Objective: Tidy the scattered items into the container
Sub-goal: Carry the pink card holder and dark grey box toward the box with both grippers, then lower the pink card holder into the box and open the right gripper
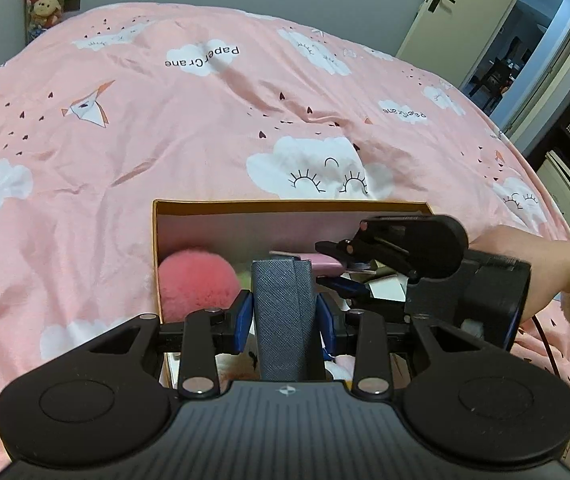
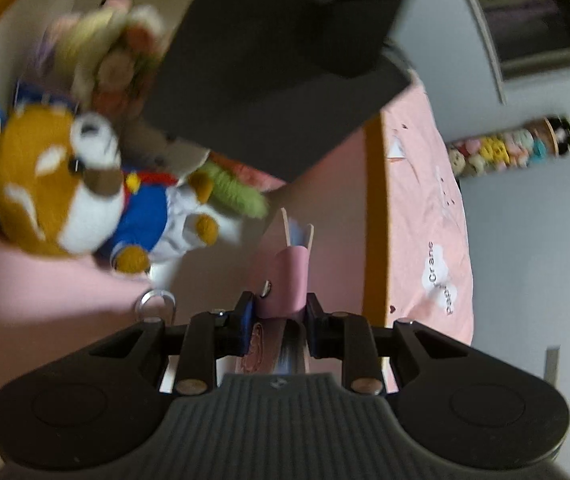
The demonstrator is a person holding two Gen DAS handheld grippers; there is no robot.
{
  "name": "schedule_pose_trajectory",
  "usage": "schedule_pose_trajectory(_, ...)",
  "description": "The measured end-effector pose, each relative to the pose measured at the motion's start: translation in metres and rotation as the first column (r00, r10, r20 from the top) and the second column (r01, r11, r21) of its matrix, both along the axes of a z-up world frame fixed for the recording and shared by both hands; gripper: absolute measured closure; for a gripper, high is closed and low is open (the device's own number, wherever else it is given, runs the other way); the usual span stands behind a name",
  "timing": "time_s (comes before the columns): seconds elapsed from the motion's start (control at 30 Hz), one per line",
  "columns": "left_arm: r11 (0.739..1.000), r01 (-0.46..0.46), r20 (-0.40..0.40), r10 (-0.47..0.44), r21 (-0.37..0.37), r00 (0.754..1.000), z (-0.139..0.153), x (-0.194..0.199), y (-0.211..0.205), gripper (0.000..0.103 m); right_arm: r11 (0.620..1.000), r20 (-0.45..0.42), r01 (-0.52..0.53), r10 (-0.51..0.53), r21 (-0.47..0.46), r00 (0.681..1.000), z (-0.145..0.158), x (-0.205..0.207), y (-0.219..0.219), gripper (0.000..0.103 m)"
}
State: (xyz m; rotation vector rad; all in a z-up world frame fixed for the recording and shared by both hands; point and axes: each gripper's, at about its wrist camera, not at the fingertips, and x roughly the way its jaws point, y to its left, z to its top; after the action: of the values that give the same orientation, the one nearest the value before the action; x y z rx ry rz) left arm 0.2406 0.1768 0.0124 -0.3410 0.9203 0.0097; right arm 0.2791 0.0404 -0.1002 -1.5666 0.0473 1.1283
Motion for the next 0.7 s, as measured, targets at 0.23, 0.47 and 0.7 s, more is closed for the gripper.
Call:
schedule_pose_trajectory(0.23,1.000,-0.005,-0.016,0.005,-0.014,1.000,-0.007,0.005,0.005,0.063,0.994,-0.006,-0.035,0.034,-0.104,0.999,-0.007,-0.004,-0.011,0.067)
schedule_pose_trajectory(0.47,1.000,-0.002,-0.014,0.002,-0.025,1.000,-0.008,0.009,0.007,0.063,0.997,-0.176,0.039,-0.051,-0.071,0.983,0.029,-0.001,-0.018,0.064)
schedule_pose_trajectory(0.7,0.999,-0.004,-0.024,0.003,-0.037,1.000,-0.011,0.010,0.010,0.063,0.988,-0.368,0.147,-0.155,-0.047,0.917,0.043,0.003,-0.013,0.076)
